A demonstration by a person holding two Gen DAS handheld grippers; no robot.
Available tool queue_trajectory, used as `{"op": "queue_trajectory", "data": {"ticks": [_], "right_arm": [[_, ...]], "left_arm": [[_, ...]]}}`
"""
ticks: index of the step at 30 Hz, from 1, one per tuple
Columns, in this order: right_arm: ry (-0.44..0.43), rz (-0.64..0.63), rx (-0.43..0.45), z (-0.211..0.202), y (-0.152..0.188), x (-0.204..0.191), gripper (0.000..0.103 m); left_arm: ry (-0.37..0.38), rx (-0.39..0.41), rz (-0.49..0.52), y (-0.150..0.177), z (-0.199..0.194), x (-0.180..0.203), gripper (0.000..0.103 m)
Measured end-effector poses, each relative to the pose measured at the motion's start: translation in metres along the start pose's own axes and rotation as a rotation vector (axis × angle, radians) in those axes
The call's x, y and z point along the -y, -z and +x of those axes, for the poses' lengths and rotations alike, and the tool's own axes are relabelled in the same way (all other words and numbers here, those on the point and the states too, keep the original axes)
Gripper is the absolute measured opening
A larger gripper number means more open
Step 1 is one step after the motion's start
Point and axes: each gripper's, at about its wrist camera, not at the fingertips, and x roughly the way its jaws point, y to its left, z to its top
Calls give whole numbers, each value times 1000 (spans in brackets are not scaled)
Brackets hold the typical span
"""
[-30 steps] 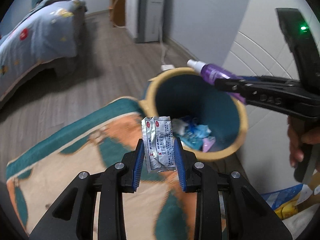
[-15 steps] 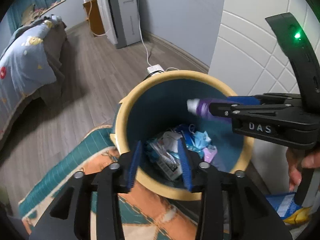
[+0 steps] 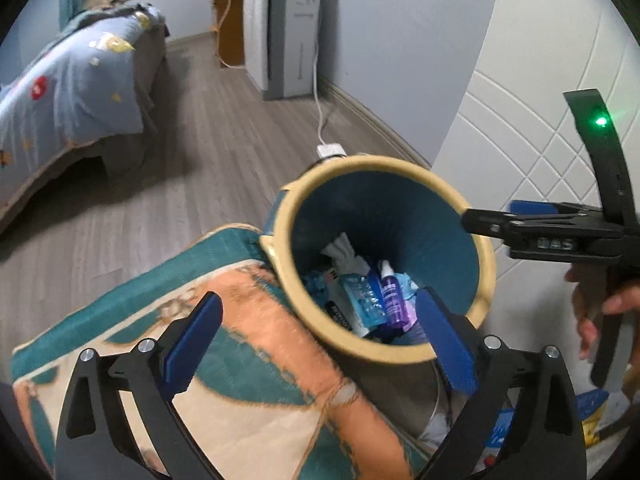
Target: Collect trash
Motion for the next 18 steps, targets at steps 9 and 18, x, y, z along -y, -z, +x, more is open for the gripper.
{"op": "queue_trajectory", "data": {"ticks": [9, 18], "right_arm": [[25, -67, 73, -83, 45, -15, 97], [118, -114, 230, -136, 64, -28, 97]], "left_arm": [[-58, 115, -7, 11, -76, 0, 98], [-40, 93, -81, 33, -109, 5, 98]]}}
